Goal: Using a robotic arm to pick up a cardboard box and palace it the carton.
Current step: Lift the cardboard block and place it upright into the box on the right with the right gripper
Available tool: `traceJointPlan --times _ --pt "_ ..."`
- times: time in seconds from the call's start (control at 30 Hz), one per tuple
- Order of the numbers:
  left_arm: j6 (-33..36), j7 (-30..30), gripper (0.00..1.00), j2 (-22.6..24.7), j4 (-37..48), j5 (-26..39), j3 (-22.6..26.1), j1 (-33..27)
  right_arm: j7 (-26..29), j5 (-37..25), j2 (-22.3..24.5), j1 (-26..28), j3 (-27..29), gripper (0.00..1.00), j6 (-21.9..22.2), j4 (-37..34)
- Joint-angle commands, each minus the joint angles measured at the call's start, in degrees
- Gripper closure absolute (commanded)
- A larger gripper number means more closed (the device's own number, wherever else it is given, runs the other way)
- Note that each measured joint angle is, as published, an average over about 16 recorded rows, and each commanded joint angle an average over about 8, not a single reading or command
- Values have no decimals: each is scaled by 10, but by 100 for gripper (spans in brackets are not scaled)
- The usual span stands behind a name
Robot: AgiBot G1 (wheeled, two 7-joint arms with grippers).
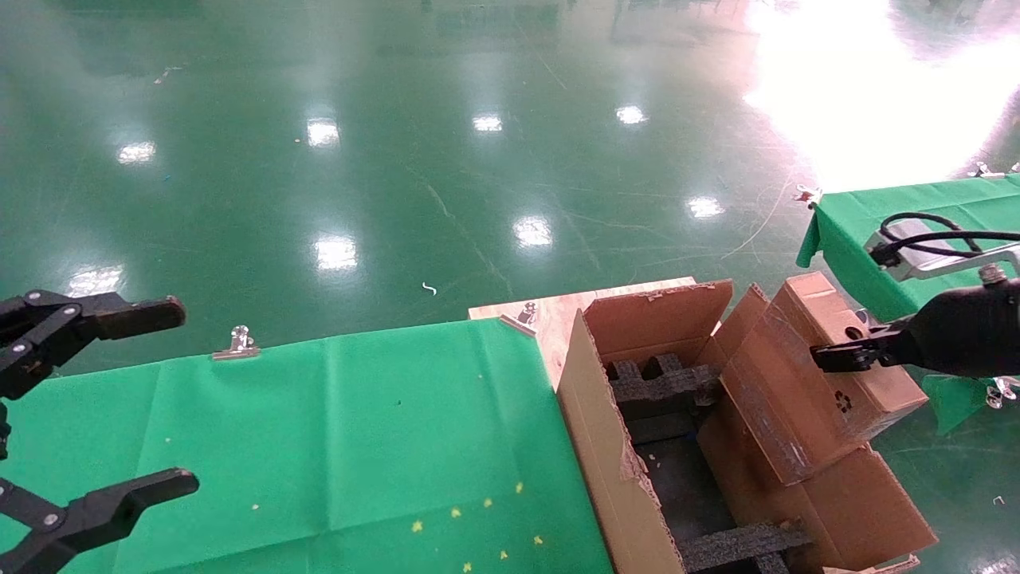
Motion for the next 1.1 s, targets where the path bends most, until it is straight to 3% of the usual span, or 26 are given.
traceJointPlan --times 0.03,0.3,1.1 --pt "0 0 0 0 0 0 0 0 23 -12 -5 -3 -3 100 4 5" --pt "0 0 0 0 0 0 0 0 67 -28 -15 -17 -13 100 12 7" --pt "0 0 0 0 0 0 0 0 112 -42 -26 -85 -48 100 80 7"
